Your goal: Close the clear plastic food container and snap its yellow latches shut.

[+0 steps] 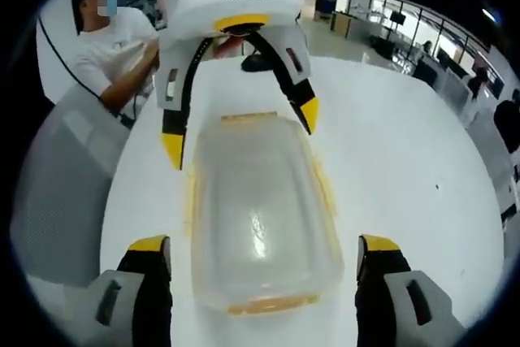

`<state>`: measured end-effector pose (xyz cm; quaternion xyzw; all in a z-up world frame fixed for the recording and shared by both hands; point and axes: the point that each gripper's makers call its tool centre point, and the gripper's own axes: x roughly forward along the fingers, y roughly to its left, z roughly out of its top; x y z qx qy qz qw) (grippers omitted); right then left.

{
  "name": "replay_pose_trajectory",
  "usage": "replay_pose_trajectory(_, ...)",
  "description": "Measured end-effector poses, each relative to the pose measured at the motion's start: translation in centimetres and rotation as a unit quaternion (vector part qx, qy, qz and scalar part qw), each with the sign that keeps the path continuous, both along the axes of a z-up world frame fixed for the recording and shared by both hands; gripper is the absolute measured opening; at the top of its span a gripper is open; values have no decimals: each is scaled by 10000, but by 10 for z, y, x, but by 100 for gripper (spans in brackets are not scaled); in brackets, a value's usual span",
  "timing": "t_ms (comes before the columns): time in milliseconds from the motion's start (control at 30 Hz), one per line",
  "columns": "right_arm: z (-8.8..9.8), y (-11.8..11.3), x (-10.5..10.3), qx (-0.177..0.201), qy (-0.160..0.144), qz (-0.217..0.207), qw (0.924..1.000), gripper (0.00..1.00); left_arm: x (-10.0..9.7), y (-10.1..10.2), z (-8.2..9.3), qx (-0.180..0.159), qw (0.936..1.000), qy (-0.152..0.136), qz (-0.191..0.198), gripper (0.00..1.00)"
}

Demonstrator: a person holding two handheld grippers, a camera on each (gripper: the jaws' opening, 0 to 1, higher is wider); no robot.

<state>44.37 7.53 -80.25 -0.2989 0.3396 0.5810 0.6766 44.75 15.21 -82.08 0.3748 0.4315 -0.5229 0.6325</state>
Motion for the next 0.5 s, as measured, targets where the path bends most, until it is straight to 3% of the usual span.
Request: replay_pose_trajectory(500, 8, -6, 2, 258, -116, -394, 9988, 96, 0, 11, 4, -171, 9992, -29, 352, 95)
